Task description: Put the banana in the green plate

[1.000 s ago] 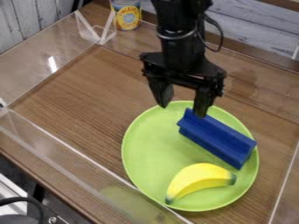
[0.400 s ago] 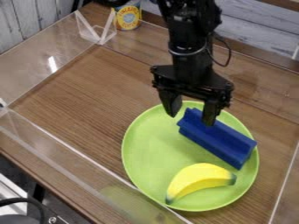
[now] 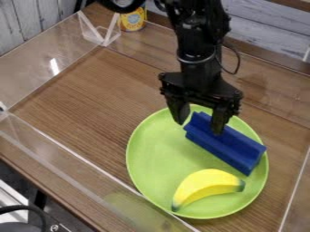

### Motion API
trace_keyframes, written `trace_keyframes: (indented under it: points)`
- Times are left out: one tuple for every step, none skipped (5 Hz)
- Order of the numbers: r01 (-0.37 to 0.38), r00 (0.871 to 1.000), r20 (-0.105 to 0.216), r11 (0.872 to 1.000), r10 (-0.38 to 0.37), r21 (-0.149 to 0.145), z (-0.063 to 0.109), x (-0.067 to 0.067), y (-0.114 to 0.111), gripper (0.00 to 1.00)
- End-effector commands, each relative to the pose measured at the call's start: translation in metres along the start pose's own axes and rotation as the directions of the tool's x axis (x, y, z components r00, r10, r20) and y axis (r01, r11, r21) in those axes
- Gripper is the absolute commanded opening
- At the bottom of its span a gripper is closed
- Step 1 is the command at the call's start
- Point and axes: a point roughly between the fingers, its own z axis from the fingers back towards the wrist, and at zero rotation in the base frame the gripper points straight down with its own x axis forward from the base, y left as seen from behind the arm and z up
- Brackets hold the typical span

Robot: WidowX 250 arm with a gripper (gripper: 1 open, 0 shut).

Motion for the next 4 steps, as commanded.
trace_keyframes:
  points:
    - [0.016, 0.999, 0.042, 1.0, -0.016, -0.007, 0.005, 0.01, -0.005, 1.0]
    - [0.024, 0.999, 0.035, 1.0, -0.024, -0.009, 0.002, 0.006, -0.008, 1.0]
    - [0.032, 0.999, 0.034, 0.999, -0.031, -0.013, -0.001, 0.001, -0.013, 1.0]
    - [0.041, 0.999, 0.029, 0.999, -0.04, -0.016, -0.004, -0.004, -0.017, 1.0]
